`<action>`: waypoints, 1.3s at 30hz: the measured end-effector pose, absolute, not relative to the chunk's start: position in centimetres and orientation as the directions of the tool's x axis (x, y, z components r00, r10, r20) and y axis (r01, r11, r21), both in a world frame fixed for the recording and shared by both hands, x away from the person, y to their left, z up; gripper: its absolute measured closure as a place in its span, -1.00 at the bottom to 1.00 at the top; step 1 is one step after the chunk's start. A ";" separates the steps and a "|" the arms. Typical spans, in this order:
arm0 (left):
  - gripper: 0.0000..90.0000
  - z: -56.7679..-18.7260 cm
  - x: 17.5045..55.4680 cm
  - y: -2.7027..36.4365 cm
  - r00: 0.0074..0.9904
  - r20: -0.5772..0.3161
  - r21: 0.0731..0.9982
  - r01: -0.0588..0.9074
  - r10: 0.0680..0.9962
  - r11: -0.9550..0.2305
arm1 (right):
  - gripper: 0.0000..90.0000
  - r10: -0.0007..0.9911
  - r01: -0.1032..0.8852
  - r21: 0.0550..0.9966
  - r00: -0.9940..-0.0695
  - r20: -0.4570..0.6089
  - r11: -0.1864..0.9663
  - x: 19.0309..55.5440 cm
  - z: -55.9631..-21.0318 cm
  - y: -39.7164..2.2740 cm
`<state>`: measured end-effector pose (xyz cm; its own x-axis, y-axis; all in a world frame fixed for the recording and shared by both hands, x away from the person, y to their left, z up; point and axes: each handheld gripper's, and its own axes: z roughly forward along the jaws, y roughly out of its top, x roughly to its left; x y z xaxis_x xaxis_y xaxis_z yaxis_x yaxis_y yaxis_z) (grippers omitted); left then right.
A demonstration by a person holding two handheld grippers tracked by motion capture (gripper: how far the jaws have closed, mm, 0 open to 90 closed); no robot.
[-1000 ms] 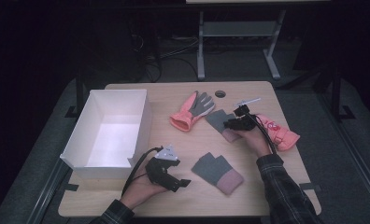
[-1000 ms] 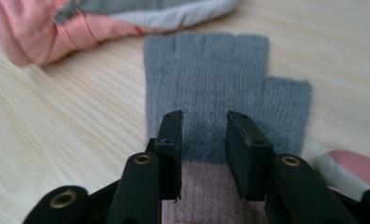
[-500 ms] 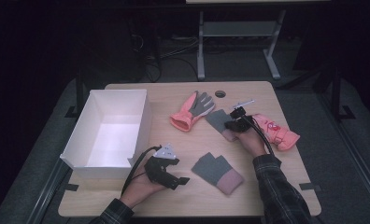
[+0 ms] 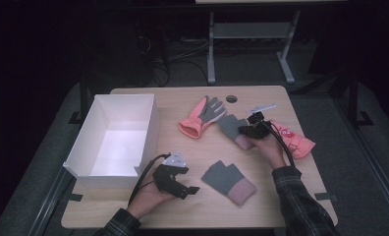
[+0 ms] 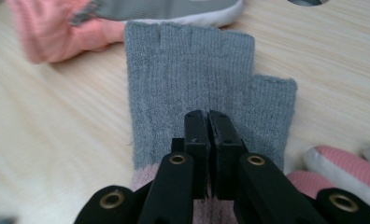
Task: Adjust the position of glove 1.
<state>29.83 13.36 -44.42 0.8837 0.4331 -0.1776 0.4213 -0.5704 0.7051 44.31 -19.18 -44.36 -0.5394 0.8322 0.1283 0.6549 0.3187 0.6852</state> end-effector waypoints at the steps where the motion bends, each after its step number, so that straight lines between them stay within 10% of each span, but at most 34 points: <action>1: -0.64 -44.4 29.8 13.3 0.882 -0.184 0.708 0.425 0.434 -0.564 | 0.94 0.830 0.651 0.690 -0.542 0.131 0.316 44.0 -44.2 -19.2; 39: -0.64 -44.1 29.6 13.5 0.890 -0.165 0.727 0.400 0.425 -0.558 | 0.94 0.690 0.549 0.737 -0.707 0.157 0.395 31.2 -39.9 -19.0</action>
